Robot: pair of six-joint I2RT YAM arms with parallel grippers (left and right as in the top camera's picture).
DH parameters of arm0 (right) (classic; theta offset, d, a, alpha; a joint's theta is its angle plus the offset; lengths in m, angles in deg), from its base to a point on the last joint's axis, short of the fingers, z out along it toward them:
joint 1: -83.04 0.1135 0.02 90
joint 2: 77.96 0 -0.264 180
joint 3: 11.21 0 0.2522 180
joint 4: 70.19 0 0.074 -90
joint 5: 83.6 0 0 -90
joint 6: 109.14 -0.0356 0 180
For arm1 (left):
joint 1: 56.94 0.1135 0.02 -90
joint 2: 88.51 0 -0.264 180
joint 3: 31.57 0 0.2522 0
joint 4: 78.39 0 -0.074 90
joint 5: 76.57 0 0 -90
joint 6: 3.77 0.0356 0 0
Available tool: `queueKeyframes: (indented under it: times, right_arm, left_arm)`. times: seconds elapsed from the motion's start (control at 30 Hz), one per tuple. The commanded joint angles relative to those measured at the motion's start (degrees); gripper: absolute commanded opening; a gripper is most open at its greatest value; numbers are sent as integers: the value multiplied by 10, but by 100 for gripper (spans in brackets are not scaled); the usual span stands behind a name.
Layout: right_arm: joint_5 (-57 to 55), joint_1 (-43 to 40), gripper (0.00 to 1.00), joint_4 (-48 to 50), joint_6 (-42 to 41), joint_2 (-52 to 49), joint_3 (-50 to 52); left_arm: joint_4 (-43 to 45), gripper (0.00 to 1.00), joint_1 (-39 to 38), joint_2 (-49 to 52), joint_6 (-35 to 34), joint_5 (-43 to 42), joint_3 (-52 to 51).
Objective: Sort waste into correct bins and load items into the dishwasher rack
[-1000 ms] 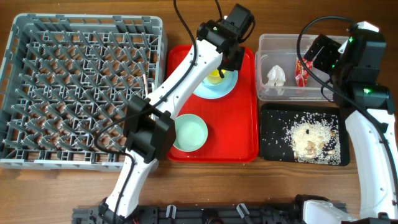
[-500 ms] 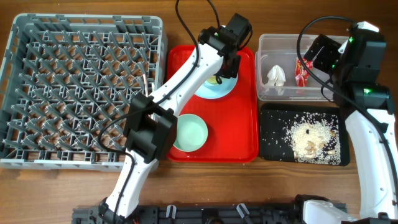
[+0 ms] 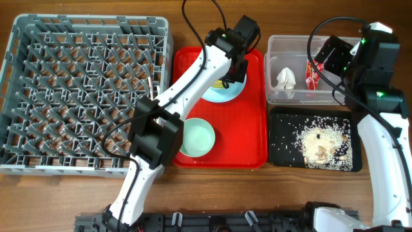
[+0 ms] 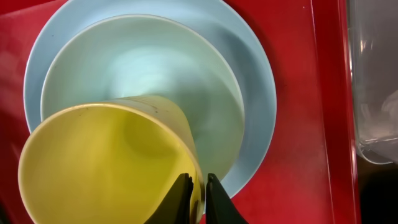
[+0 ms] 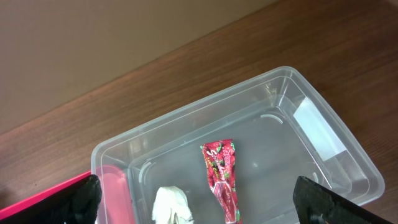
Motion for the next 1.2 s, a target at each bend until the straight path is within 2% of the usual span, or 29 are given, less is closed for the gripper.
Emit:
queueKeyframes:
  times: [0.0, 0.13, 0.27, 0.4, 0.5, 0.67, 1.03, 1.17]
  right_arm:
    - [5, 0, 100, 1, 9, -2, 0]
    - [5, 0, 100, 1, 9, -2, 0]
    - [5, 0, 100, 1, 9, -2, 0]
    - [5, 0, 100, 1, 9, -2, 0]
    - [5, 0, 100, 1, 9, -2, 0]
    - [5, 0, 100, 1, 9, -2, 0]
    - [5, 0, 100, 1, 9, -2, 0]
    - [5, 0, 100, 1, 9, -2, 0]
  left_arm:
    - [-4, 10, -5, 10, 1, 8, -6]
    - [-2, 11, -7, 10, -5, 8, -19]
    - [8, 4, -6, 10, -5, 32, -31]
    - [17, 4, 5, -18, -6, 40, -30]
    - [18, 18, 12, -43, -1, 40, -30]
    - [18, 24, 12, -49, 3, 39, -30]
    - [31, 22, 5, -37, 3, 27, -68]
    - [46, 13, 7, -38, 3, 29, -73]
